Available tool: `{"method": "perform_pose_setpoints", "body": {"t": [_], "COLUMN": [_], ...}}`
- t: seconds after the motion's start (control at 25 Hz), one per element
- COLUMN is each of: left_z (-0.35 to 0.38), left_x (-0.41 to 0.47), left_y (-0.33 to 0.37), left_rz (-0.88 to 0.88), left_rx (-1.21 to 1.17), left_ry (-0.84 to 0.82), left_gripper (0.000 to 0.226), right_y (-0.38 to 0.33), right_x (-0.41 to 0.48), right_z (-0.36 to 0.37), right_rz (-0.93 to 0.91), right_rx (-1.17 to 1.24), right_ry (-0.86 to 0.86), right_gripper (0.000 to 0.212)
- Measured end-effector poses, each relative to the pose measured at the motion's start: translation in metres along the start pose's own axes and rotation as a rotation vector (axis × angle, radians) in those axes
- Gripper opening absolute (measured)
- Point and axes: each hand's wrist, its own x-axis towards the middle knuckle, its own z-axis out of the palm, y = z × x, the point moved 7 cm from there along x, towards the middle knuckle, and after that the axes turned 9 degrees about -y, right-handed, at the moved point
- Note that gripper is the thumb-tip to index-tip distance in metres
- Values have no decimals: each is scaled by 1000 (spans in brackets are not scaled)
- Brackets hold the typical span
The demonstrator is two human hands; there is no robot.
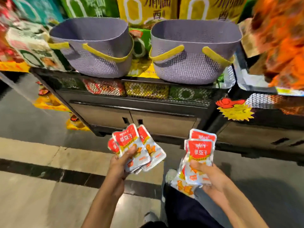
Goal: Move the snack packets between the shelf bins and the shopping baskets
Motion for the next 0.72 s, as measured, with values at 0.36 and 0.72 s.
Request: {"method": "perform_pose_setpoints", "body": {"t": [0.36, 0.72], "left_z": [174, 283], "left_x": [134, 243], "left_y": [222, 300], "left_rz": [373, 180], "left_rx": [76, 508], "left_ry": [-321, -521], "left_gripper": [75, 20], "right_y": [-298, -433], "right_x": [31, 115], "right_z": [61, 70], "right_rz": [-561, -318], "right_rx": [-119, -441], "right_ry": [-246, -102], "right_gripper": [79, 24]}}
